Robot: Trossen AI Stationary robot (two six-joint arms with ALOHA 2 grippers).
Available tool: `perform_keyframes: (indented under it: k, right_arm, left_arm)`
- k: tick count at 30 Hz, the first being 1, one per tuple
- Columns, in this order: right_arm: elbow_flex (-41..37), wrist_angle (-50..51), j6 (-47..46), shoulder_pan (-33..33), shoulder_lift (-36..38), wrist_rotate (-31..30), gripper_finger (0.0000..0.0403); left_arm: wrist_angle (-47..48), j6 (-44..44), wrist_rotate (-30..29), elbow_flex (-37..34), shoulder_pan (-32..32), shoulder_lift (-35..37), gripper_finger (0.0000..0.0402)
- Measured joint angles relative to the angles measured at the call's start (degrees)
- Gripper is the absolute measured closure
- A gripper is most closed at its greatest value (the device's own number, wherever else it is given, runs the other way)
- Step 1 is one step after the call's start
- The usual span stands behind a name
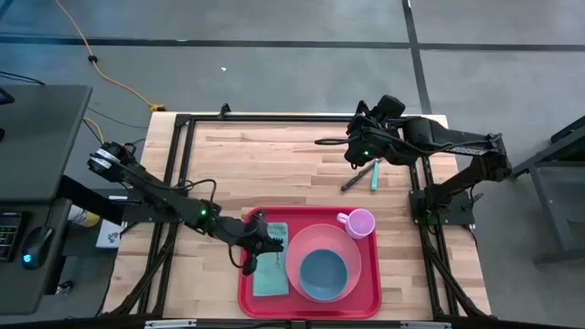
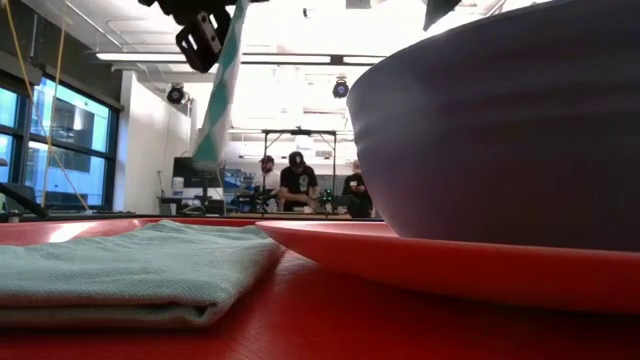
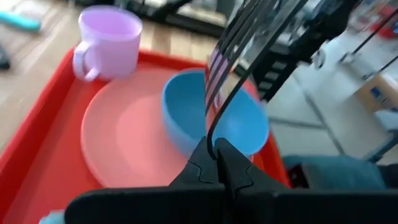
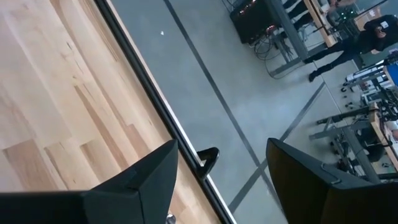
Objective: Set up tray
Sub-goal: Put the blue fork on the blue napkin
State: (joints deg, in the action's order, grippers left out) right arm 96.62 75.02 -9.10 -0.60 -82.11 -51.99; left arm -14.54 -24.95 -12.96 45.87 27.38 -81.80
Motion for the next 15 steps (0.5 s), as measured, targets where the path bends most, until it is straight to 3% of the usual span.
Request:
perform_keyframes:
  k: [5, 10, 15]
  right_arm:
    - [0.00, 0.17, -0.55, 0.00, 0.00, 0.88, 0.0178]
    - [0.00, 0.47, -0.56, 0.00, 0.01, 1.02, 0.0178]
    - [0.00, 0.59, -1.05, 0.00, 0.02, 1.03, 0.0178]
  left_arm:
    - [-11.83, 0.43, -0.82, -5.01, 0.89, 0.90, 0.0388]
    - [-23.52, -4.72, -1.54, -12.46, 1.29, 0.78, 0.0388]
    - [-24.90, -7.51, 0.68, -13.86, 1.16, 0.86, 0.0388]
